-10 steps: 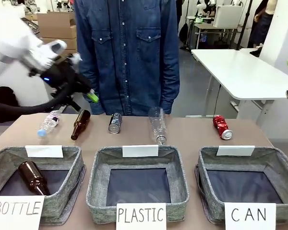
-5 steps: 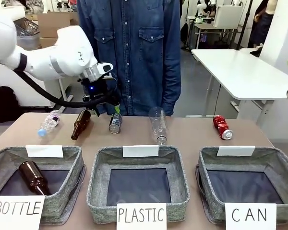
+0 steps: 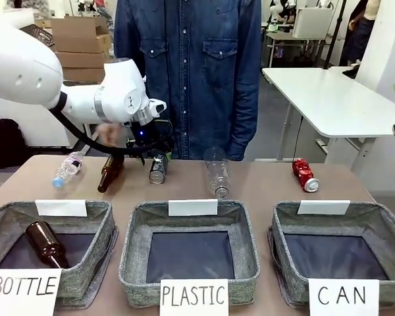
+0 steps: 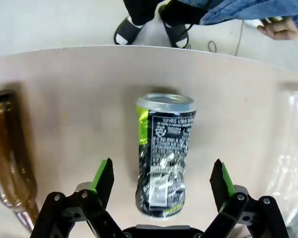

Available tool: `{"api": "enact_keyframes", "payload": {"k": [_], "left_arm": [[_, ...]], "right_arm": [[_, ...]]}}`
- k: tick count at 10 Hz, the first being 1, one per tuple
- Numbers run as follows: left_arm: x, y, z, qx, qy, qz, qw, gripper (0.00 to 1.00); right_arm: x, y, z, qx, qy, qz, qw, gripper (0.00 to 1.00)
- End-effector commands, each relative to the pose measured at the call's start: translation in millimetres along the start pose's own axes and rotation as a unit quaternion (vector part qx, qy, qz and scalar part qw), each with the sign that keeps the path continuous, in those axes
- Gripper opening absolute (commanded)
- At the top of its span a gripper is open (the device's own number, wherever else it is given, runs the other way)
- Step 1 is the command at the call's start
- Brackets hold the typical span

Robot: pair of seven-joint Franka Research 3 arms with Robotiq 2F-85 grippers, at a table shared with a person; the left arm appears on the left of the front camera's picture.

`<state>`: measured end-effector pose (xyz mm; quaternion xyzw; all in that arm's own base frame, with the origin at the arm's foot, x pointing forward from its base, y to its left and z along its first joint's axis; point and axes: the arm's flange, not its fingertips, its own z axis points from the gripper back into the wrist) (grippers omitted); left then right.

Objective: Sort the can waste into the basket.
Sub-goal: Pick up the can waste from the table and place it in the right Fabric basket.

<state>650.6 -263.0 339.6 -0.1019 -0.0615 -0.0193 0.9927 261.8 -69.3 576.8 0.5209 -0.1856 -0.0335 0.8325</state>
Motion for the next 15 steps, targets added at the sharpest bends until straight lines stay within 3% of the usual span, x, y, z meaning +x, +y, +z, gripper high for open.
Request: {"api": "enact_keyframes", "payload": {"k": [1,2,3,4,5,7,8,10,13,15], "left_arm": [[-7.6,-6.0,-6.4,0.022,-0.014,0.005,1.0,1.0],[-10.1,-7.0,-9.8,0.036,-0.033,0.003,0.999,0.97],[-12.2,-8.4,-13.9,0.055,-0.038,-0.003,0.998,0.4],[-15.6,-10.9,-17.1,0.075,-0.05,-0.002,0.996,0.37],[-17.7,-13.5,-19.2,0.09,-0.052,-0.006,0.995,0.0],[-18.9,-15.0,-21.0,0.1,-0.05,-0.007,0.994,0.0],[-19.7,-14.7,-22.3,0.1,-0.047,-0.007,0.994,0.17],[-27.8,-19.4,-16.7,0.097,-0.046,-0.025,0.994,0.0],[-62.6,-41.1,5.8,0.072,-0.034,-0.122,0.989,0.0],[-103.4,-55.7,37.8,-0.021,-0.041,-0.228,0.973,0.0]], "right_arm": [[2.9,0.8,-1.5,0.01,-0.003,0.013,1.0,1.0],[2.9,0.8,-1.5,0.01,-0.003,0.013,1.0,1.0],[2.9,0.8,-1.5,0.01,-0.003,0.013,1.0,1.0],[2.9,0.8,-1.5,0.01,-0.003,0.013,1.0,1.0],[2.9,0.8,-1.5,0.01,-0.003,0.013,1.0,1.0],[2.9,0.8,-1.5,0.01,-0.003,0.013,1.0,1.0],[2.9,0.8,-1.5,0.01,-0.003,0.013,1.0,1.0],[2.9,0.8,-1.5,0.01,-0.003,0.013,1.0,1.0],[2.9,0.8,-1.5,0.01,-0.003,0.013,1.0,1.0],[2.9,0.8,-1.5,0.01,-0.003,0.013,1.0,1.0]]}}
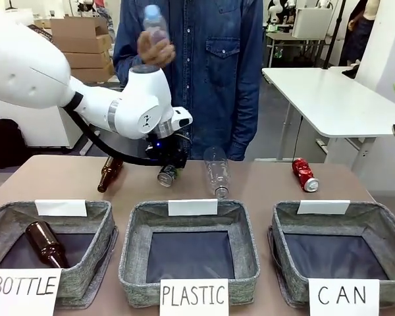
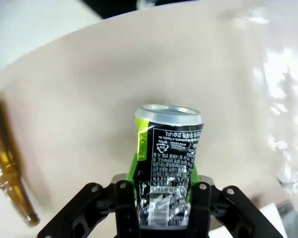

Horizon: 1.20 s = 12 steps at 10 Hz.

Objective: Sort the can waste into the basket.
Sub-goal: Pick up the can waste from the table and place it in the right Fabric basket.

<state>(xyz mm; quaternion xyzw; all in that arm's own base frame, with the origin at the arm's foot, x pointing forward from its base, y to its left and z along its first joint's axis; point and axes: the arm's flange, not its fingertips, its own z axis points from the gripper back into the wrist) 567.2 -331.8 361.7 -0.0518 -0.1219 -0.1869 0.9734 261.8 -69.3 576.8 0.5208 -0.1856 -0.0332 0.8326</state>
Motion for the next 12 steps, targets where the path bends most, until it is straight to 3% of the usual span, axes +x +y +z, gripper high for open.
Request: {"api": "enact_keyframes", "payload": {"k": [1,3,4,5,7,8,9,10,12], "left_arm": [[-42.4,11.4,37.5,-0.095,-0.01,-0.065,0.993,0.0],[-74.6,24.2,67.3,-0.164,-0.012,-0.104,0.981,0.0],[-94.9,49.9,91.5,-0.184,-0.046,-0.101,0.977,0.0],[-117.7,80.4,117.7,-0.196,-0.12,-0.064,0.971,0.0],[-174.6,127.7,165.3,-0.238,-0.275,-0.024,0.931,0.0],[-208.1,150.0,181.4,-0.304,-0.276,-0.025,0.911,0.0],[-238.7,174.5,188.0,-0.336,-0.237,-0.004,0.911,0.0],[-273.2,208.7,192.6,-0.389,-0.199,0.054,0.898,0.0],[-346.8,254.8,211.3,-0.457,-0.208,0.11,0.858,0.0]], "right_arm": [[3.0,0.8,-1.5,0.01,-0.003,0.013,1.0,1.0],[3.0,0.8,-1.5,0.01,-0.003,0.013,1.0,1.0],[3.0,0.8,-1.5,0.01,-0.003,0.013,1.0,1.0],[3.0,0.8,-1.5,0.01,-0.003,0.013,1.0,1.0],[3.0,0.8,-1.5,0.01,-0.003,0.013,1.0,1.0],[3.0,0.8,-1.5,0.01,-0.003,0.013,1.0,1.0],[3.0,0.8,-1.5,0.01,-0.003,0.013,1.0,1.0],[3.0,0.8,-1.5,0.01,-0.003,0.013,1.0,1.0],[3.0,0.8,-1.5,0.01,-0.003,0.013,1.0,1.0]]}}
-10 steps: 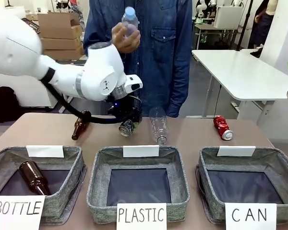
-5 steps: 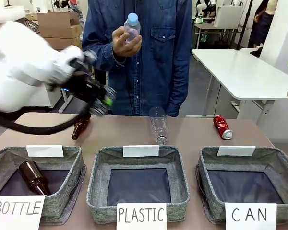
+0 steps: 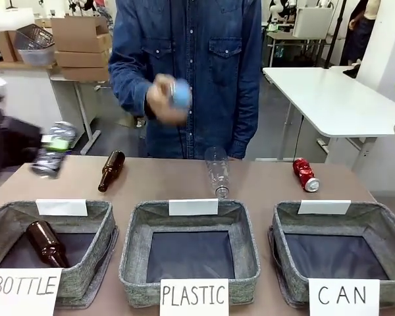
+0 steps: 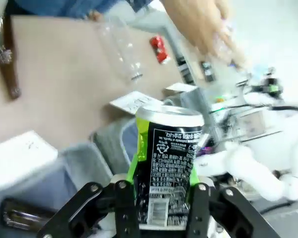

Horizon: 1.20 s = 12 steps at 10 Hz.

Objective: Sort the can waste into the basket.
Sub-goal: Pick up the can waste from the table and place it in the right Fabric basket.

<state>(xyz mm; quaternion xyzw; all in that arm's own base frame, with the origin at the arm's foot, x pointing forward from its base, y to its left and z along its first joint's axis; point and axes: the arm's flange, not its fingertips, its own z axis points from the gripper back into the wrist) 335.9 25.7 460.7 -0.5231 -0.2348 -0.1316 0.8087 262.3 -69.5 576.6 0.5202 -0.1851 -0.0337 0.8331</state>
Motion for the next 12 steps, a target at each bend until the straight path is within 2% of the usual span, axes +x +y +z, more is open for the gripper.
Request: {"api": "enact_keyframes", "payload": {"k": [1,2,3,5,6,7,8,12], "left_arm": [[-37.6,-7.4,66.6,-0.015,-0.009,0.052,0.998,0.0],[-38.7,-5.7,97.1,-0.034,-0.001,0.072,0.997,0.0],[-31.0,2.9,124.5,-0.031,0.0,0.118,0.993,0.0],[-17.7,22.8,160.6,-0.075,0.014,0.157,0.985,0.0],[-12.4,30.1,163.1,-0.092,0.033,0.158,0.983,0.0],[-5.9,36.2,157.3,-0.082,0.052,0.184,0.978,0.0],[-29.6,19.7,159.1,-0.065,0.012,0.149,0.987,0.0],[-29.6,19.7,159.1,-0.065,0.012,0.149,0.987,0.0]], "right_arm": [[2.5,1.1,-1.5,0.011,-0.003,0.014,1.0,1.0],[2.5,1.1,-1.5,0.011,-0.003,0.014,1.0,1.0],[2.5,1.1,-1.5,0.011,-0.003,0.014,1.0,1.0],[2.5,1.1,-1.5,0.011,-0.003,0.014,1.0,1.0],[2.5,1.1,-1.5,0.011,-0.003,0.014,1.0,1.0],[2.5,1.1,-1.5,0.011,-0.003,0.014,1.0,1.0],[2.5,1.1,-1.5,0.011,-0.003,0.014,1.0,1.0],[2.5,1.1,-1.5,0.011,-0.003,0.014,1.0,1.0]]}}
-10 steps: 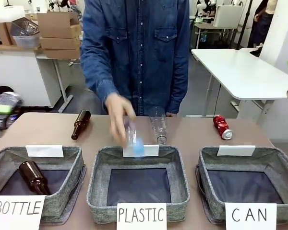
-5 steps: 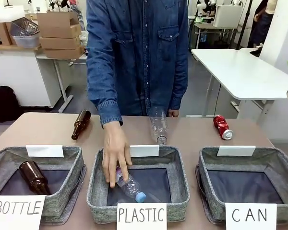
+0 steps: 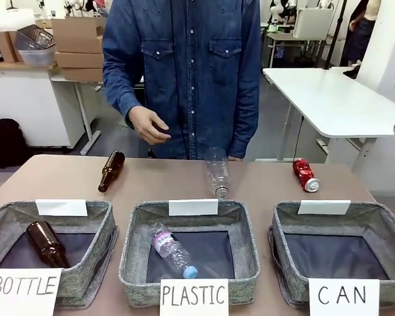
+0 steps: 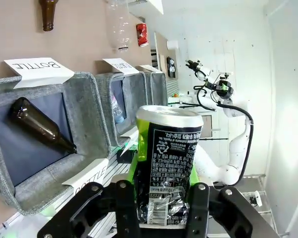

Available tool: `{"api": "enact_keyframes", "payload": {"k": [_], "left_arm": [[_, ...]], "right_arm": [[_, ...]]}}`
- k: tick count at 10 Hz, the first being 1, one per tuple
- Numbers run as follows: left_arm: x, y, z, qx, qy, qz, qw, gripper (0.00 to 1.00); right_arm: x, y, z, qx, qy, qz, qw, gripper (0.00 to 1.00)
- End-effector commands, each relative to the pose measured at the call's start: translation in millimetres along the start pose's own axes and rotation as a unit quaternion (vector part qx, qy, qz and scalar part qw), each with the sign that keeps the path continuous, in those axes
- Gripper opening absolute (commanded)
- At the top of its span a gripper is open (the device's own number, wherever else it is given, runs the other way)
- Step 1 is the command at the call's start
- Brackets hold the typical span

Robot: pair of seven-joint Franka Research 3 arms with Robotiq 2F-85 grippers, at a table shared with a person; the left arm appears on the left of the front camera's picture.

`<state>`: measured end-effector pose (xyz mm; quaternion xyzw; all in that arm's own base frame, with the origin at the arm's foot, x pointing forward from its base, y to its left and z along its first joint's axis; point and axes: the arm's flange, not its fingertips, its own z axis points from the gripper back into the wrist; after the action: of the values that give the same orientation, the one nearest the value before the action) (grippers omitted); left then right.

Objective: Sort the can waste into the basket.
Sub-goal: Pick up the can waste from the table and place it in the right Fabric basket.

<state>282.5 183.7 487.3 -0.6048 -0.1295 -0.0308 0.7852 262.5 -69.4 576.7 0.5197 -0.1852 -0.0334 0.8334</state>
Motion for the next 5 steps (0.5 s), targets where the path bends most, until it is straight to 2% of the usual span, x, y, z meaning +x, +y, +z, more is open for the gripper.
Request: {"api": "enact_keyframes", "payload": {"k": [1,2,3,4,5], "left_arm": [[-2.8,0.8,-6.5,0.003,-0.005,-0.004,1.0,0.0],[-2.8,0.8,-6.5,0.003,-0.005,-0.004,1.0,0.0],[-1.2,-0.1,-0.6,0.0,-0.001,0.0,1.0,0.4],[-2.3,-6.3,-21.3,-0.007,0.035,-0.012,0.999,0.4],[-2.7,-17.7,-53.7,-0.011,0.091,-0.05,0.995,0.4]], "right_arm": [[2.3,1.0,-1.3,0.012,-0.003,0.013,1.0,1.0],[2.3,1.0,-1.3,0.012,-0.003,0.013,1.0,1.0],[2.3,1.0,-1.3,0.012,-0.003,0.013,1.0,1.0],[2.3,1.0,-1.3,0.012,-0.003,0.013,1.0,1.0],[2.3,1.0,-1.3,0.012,-0.003,0.013,1.0,1.0]]}}
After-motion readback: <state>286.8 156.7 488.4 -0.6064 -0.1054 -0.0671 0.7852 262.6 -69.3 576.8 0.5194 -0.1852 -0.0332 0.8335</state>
